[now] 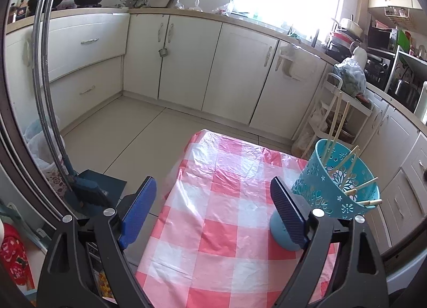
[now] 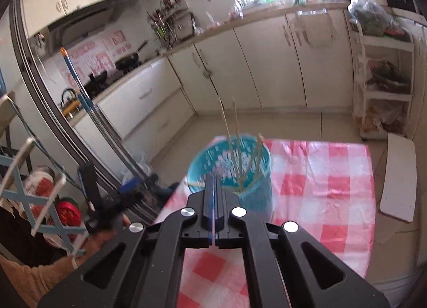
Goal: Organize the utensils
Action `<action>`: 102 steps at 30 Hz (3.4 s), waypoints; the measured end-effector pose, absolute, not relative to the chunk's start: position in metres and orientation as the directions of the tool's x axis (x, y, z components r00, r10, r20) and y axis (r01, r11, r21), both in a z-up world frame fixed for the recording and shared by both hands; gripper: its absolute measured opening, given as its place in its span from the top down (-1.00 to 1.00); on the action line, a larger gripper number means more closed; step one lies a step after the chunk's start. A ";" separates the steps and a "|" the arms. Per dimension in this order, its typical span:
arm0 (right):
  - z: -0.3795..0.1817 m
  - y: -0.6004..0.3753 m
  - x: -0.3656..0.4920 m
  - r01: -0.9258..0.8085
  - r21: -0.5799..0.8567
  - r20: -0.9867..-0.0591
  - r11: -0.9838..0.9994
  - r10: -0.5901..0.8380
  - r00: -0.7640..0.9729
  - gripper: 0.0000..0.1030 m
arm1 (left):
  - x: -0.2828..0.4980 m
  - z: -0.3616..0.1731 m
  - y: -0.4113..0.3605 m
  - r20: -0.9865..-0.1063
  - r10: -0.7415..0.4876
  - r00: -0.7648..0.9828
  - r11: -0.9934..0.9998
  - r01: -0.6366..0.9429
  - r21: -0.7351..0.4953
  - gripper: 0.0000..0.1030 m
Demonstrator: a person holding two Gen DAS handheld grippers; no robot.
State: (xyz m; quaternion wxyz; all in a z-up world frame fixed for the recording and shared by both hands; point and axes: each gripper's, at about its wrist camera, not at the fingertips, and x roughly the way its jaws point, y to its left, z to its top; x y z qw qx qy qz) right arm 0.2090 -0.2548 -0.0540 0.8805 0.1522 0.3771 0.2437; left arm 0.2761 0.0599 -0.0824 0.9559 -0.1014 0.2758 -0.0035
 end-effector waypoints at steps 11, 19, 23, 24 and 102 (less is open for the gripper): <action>-0.216 -0.240 0.239 -0.154 0.142 -0.868 0.978 0.197 0.455 0.26 | 0.283 -0.090 0.069 -0.561 -0.088 0.823 0.966 -0.067 -0.250 -0.64; -0.233 -0.229 0.243 -0.210 0.042 -0.867 0.977 0.140 0.477 0.89 | 0.294 -0.099 0.065 -0.589 -0.108 0.801 0.962 -0.064 -0.264 -0.65; -0.212 -0.249 0.230 -0.149 0.170 -0.841 0.974 0.223 0.492 0.89 | 0.295 -0.101 0.063 -0.599 -0.106 0.794 0.965 -0.063 -0.254 -0.65; -0.200 -0.259 0.226 -0.124 0.241 -0.816 0.963 0.270 0.510 0.89 | 0.295 -0.102 0.063 -0.600 -0.104 0.793 0.965 -0.065 -0.253 -0.65; -0.018 -0.215 0.001 -0.053 0.355 -0.568 0.933 0.261 0.781 -0.80 | 0.037 0.016 -0.008 -0.573 0.071 0.816 0.996 -0.030 0.081 -0.85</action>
